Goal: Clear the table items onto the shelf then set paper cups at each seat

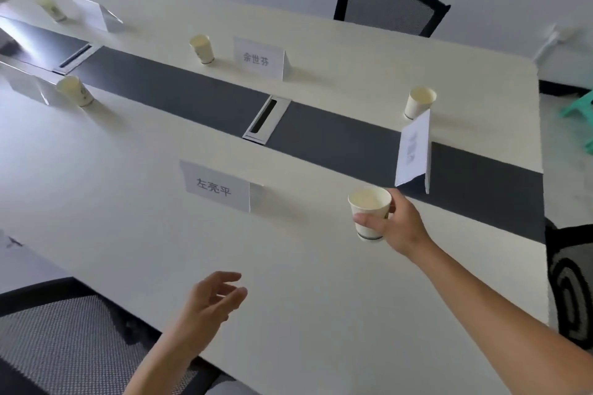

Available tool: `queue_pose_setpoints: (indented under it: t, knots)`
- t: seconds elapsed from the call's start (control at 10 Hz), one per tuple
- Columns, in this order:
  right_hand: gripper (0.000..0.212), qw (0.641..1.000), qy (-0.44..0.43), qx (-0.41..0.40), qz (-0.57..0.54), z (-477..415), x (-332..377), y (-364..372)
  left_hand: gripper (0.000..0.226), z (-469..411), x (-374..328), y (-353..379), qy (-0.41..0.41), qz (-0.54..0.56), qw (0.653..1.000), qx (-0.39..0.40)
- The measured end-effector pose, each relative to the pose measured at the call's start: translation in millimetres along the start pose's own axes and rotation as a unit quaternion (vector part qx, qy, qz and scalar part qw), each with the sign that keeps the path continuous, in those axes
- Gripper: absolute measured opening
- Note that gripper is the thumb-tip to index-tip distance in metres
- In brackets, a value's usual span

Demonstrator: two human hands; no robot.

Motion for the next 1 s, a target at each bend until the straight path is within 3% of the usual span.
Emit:
queue_pose_setpoints:
  t: [0.3, 0.6, 0.7, 0.8, 0.9, 1.0]
  knots:
    - [0.073, 0.996, -0.015, -0.043, 0.074, -127, 0, 96, 0.023, -84, 22, -27, -0.027, 0.014, 0.999, 0.023]
    - [0.072, 0.991, -0.02, -0.056, 0.121, -140, -30, 126, 0.017, -95, 54, -43, -0.084, 0.014, 0.996, 0.012]
    - [0.078, 0.991, -0.004, -0.042, 0.123, -138, -29, 125, 0.017, -92, 48, -44, -0.077, 0.017, 0.997, 0.009]
    - [0.097, 0.992, 0.004, -0.016, 0.124, -130, -27, 120, 0.017, -85, 40, -42, -0.049, 0.004, 0.999, 0.004]
    - [0.097, 0.993, 0.008, -0.021, 0.118, -110, -18, 106, 0.018, -73, 30, -40, -0.034, -0.005, 0.999, -0.005]
    - [0.061, 0.994, -0.019, -0.038, 0.104, -86, -4, 80, 0.018, -50, 20, -30, -0.013, 0.011, 1.0, -0.023]
Point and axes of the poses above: each hand's wrist, its own z-axis away from the middle knuckle, its own y-axis out of the palm, x = y × z, the point moved 4 cm from there along -z, towards the middle knuckle, and after that the axes turned 10 degrees about -z, right-handed, at the moved point
